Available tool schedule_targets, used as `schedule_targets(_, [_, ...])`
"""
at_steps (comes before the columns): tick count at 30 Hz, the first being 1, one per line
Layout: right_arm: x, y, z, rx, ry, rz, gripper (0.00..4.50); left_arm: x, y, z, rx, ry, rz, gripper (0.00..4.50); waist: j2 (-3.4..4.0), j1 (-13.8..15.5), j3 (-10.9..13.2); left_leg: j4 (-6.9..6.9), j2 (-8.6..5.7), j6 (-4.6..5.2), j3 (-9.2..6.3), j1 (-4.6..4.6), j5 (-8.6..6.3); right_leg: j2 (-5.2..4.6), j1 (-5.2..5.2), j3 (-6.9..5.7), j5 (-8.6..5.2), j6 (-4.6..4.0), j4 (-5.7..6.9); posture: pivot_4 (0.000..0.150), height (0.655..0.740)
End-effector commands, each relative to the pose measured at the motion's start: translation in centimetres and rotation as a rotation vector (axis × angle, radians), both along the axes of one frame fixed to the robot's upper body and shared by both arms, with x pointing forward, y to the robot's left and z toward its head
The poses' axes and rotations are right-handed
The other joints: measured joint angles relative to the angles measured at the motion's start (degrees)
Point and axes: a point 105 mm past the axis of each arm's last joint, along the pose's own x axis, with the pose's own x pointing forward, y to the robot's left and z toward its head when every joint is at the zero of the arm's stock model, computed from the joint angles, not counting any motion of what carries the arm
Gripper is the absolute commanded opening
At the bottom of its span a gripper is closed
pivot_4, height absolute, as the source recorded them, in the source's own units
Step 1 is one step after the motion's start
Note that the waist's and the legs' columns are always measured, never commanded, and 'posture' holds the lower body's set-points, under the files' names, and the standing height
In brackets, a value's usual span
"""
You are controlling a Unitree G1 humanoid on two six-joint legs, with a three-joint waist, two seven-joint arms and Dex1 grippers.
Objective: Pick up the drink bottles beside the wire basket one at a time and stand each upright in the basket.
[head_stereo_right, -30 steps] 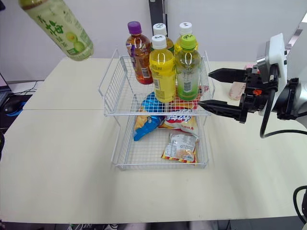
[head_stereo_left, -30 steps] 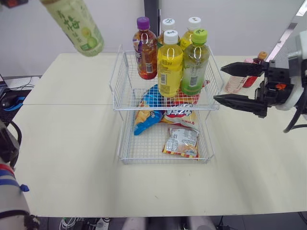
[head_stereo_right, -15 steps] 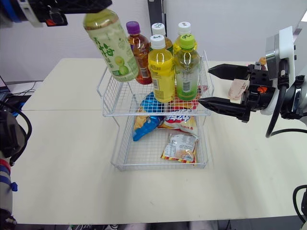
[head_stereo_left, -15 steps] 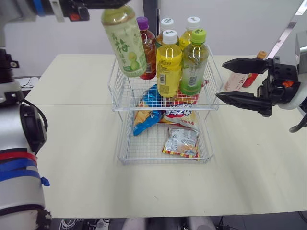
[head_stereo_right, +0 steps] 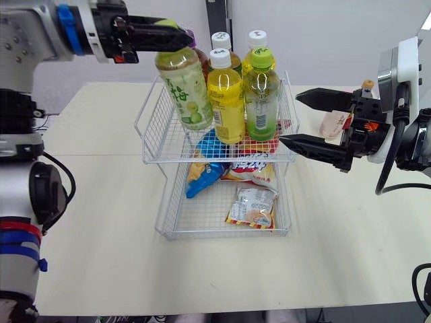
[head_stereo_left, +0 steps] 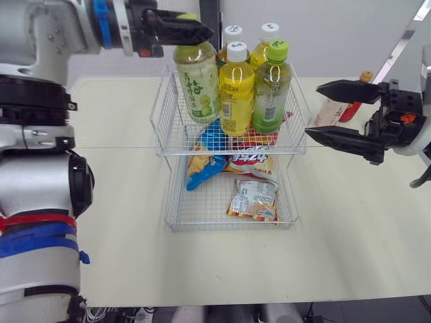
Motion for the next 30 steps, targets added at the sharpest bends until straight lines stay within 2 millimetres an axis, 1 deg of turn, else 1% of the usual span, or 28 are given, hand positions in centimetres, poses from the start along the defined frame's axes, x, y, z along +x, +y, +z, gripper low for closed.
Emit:
schedule_targets(1, [-0.8,-0.2,1.1,0.003,-0.059,-0.012,4.5,-1.0,-1.0,1.4,0.013,-0.109,-0.046,1.38,0.0,0.01,0.0,0.0,0.0,0.0,0.0,0.0,0.0,0.0,0.0,0.0,0.0,0.0,0.0,0.15,0.74])
schedule_targets(4, [-0.8,-0.3,1.1,0.001,-0.062,-0.028,4.5,-0.8,-1.2,0.9,0.044,-0.128,-0.044,1.38,0.0,0.03,0.0,0.0,0.0,0.0,0.0,0.0,0.0,-0.01,0.0,0.0,0.0,0.0,-0.01,0.15,0.74])
schedule_targets(8, [-0.9,-0.4,1.0,0.002,-0.061,-0.038,4.5,-0.5,-1.1,0.7,0.053,-0.126,-0.023,1.38,0.0,-0.02,0.0,0.0,0.0,0.0,0.01,-0.01,0.0,-0.01,0.0,0.01,0.0,0.0,0.0,0.15,0.74])
schedule_targets(13, [-1.0,-0.3,0.9,0.004,-0.058,-0.041,4.5,0.5,-0.9,0.1,0.062,-0.123,0.018,1.38,0.0,-0.01,0.0,0.0,0.0,0.0,0.0,-0.01,0.0,-0.01,0.0,-0.01,0.0,0.0,0.0,0.15,0.74])
schedule_targets(21, [-0.7,-0.3,0.9,0.005,-0.058,-0.046,4.5,2.1,0.3,-1.2,0.073,-0.096,0.087,1.38,0.0,-0.12,0.0,0.01,0.0,0.0,0.01,0.0,0.0,-0.01,0.01,-0.01,0.0,0.0,0.02,0.15,0.74])
schedule_targets(27, [-0.7,-0.3,0.9,0.003,-0.055,-0.047,4.5,2.1,0.7,-1.3,0.074,-0.073,0.091,1.38,0.01,-0.13,-0.01,0.03,0.0,0.01,0.0,0.02,0.01,0.0,0.03,-0.01,0.0,0.0,0.08,0.15,0.74])
schedule_targets(30, [-0.6,-0.3,0.9,0.001,-0.053,-0.047,4.5,1.7,0.8,-1.6,0.094,-0.064,0.062,1.38,0.01,-0.25,-0.01,0.03,0.0,0.02,0.0,0.02,0.01,0.0,0.03,-0.01,0.0,0.0,0.08,0.15,0.74])
